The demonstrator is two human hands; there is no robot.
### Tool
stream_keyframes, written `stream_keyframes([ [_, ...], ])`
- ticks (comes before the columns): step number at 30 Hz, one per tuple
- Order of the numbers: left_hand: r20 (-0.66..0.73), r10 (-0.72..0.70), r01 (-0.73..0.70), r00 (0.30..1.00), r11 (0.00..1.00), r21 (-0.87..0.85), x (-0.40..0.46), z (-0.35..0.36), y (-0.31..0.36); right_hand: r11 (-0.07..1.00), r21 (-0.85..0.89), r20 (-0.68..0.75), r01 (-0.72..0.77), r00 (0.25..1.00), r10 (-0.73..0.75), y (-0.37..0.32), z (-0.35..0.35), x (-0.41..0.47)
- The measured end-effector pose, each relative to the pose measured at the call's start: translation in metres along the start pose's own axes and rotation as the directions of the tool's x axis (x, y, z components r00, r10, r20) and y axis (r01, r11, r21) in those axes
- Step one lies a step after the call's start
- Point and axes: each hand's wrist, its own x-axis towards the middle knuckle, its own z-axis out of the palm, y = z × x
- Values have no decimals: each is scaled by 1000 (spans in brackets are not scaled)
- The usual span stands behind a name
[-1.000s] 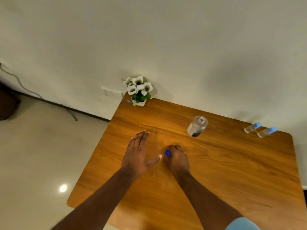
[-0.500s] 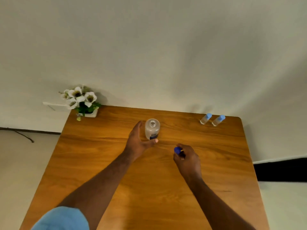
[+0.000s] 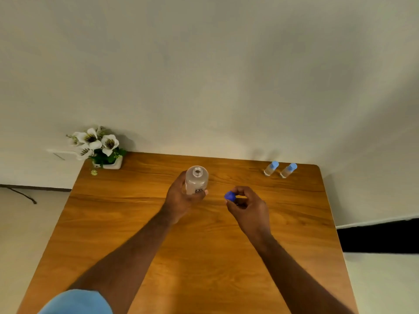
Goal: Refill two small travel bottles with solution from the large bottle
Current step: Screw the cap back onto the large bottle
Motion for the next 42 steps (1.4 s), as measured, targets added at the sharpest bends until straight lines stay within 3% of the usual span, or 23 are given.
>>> stream_keyframes([
  [4, -23, 113, -115, 993, 990, -84, -17, -20, 38, 982, 165, 30, 96, 994, -102, -65, -7, -3],
  [7, -37, 196, -199, 980, 971, -134, -34, -43, 73, 958, 154, 68, 243, 964, -255, -132, -23, -14],
  [12, 8, 348, -344, 938, 930, -132, -60, -87, 143, 836, -113, 145, 537, 841, -521, -255, -58, -38],
  [15, 1, 439, -436, 898, 893, -107, -81, -113, 191, 742, -238, 226, 626, 779, -585, -327, -80, -59],
  [19, -9, 526, -523, 850, 843, -130, -110, -142, 242, 541, -427, 386, 724, 687, -615, -403, -100, -94],
  [22, -3, 551, -543, 835, 822, -172, -130, -158, 269, 415, -531, 448, 739, 660, -603, -440, -110, -116],
  [31, -37, 581, -577, 813, 796, -183, -168, -164, 316, 231, -638, 512, 735, 629, -585, -490, -133, -155],
  [38, -97, 570, -577, 816, 789, -210, -181, -143, 346, 89, -809, 409, 581, 664, -625, -506, -148, -159],
  [42, -87, 554, -559, 828, 804, -202, -187, -132, 352, 63, -858, 380, 509, 714, -588, -506, -161, -161],
])
